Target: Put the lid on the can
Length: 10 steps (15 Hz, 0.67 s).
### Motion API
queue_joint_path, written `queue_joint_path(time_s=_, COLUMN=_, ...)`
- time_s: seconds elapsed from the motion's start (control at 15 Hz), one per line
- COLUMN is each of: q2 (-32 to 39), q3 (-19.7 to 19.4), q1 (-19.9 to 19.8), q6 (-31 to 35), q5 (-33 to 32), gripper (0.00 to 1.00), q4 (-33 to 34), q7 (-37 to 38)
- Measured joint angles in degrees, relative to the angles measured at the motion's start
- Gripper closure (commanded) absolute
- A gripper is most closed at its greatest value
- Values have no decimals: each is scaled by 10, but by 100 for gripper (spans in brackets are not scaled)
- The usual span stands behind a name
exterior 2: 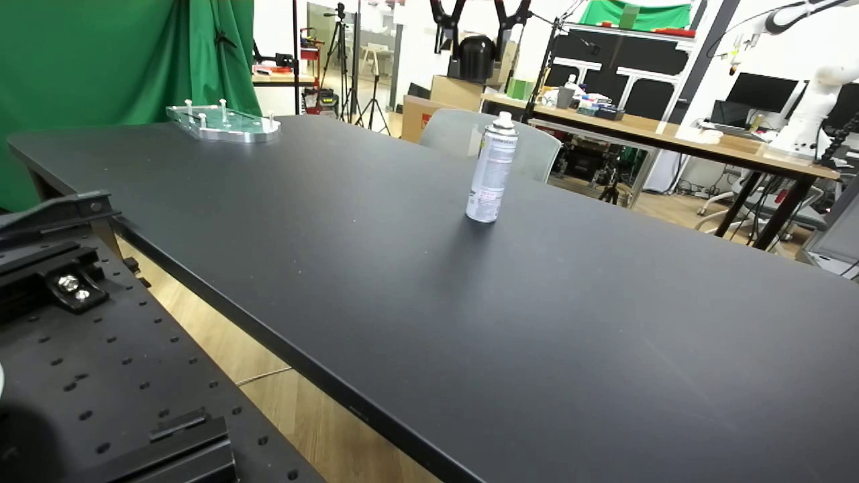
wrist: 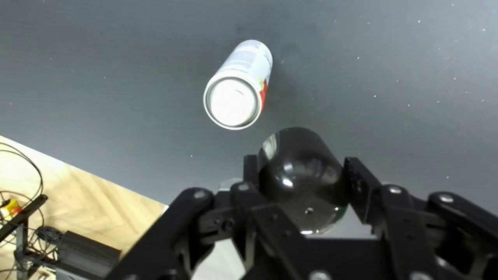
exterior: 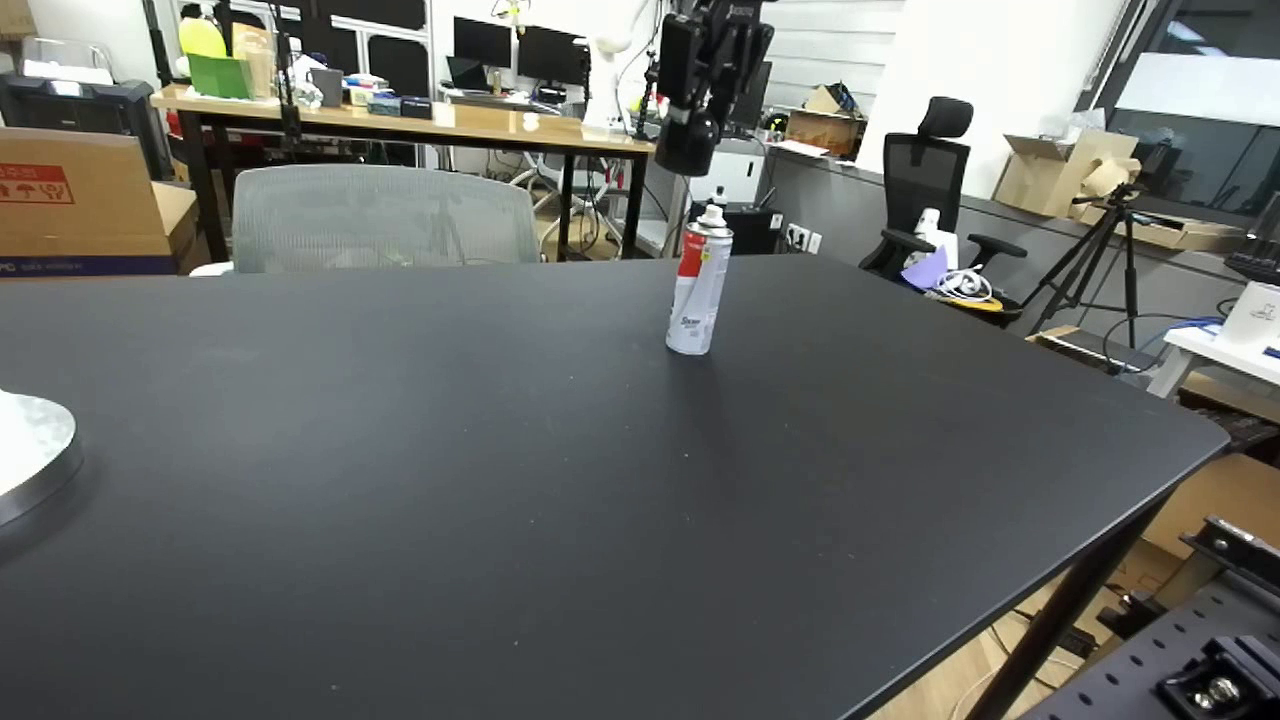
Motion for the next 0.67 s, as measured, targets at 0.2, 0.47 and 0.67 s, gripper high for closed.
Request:
queue_joint_path(time_s=0.2, q2=-1, q3=-14, q1=-7, q6=-58, q5=9, gripper=68, q4=25, q7=4)
queue_joint_path(time_s=0.47, q2=14, q3=-24, q1=-13, q6=-114, q5=24, gripper=68, q4=57, q7=9)
queue_joint_path(time_s=0.67, q2=40, q3=-28, q1=-15, q6=-126, q5=34, gripper=68, q4=80, q7=9)
